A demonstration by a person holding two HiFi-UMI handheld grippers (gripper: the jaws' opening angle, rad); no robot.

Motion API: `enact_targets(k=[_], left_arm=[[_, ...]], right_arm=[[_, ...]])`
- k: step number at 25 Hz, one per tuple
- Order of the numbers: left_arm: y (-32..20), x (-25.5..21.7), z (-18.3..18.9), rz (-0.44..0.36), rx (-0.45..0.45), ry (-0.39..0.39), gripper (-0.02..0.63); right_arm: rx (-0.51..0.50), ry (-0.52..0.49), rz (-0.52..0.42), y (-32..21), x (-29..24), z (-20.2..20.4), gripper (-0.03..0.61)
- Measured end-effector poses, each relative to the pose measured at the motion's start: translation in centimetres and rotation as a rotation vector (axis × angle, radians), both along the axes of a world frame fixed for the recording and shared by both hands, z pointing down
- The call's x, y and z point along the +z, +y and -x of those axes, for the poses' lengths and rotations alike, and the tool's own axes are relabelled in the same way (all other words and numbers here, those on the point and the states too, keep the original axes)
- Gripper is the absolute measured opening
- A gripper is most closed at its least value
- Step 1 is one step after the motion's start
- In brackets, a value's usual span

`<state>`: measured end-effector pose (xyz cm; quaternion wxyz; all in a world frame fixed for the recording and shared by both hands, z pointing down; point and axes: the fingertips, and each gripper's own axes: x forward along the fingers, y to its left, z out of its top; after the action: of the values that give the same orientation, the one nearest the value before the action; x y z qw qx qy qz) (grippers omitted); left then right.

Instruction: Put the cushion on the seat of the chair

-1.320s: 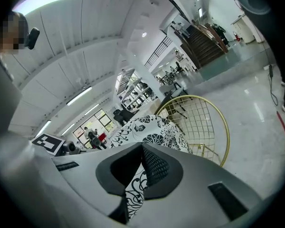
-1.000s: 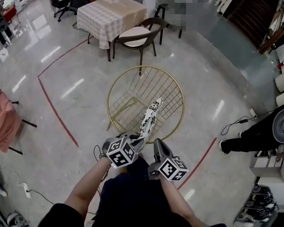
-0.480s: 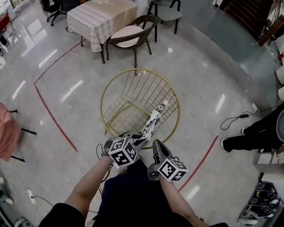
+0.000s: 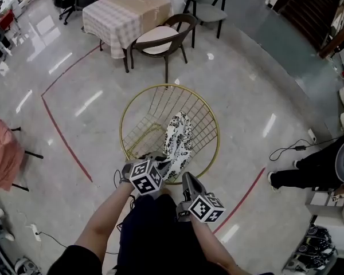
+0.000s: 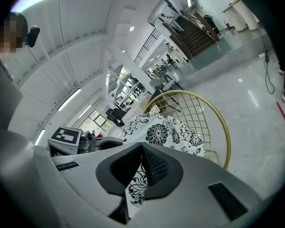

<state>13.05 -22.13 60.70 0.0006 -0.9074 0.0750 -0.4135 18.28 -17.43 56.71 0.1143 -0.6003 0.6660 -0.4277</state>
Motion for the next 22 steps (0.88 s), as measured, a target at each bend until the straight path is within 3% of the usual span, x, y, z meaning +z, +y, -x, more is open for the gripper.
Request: enact_targets(k=[8,22], left_arm=[[-3.3,2.6,1.6,0.053,-0.057,-0.009,0.035],[-8.7,9.7,5.7,0.122,-0.050,-0.056,0.035]], right_arm=[[-0.003,0.008,0.009,-2.6,0.9,1.6,0.003],[-0.029,0.042,0.033,-8.9,3.5,4.7,0.003]])
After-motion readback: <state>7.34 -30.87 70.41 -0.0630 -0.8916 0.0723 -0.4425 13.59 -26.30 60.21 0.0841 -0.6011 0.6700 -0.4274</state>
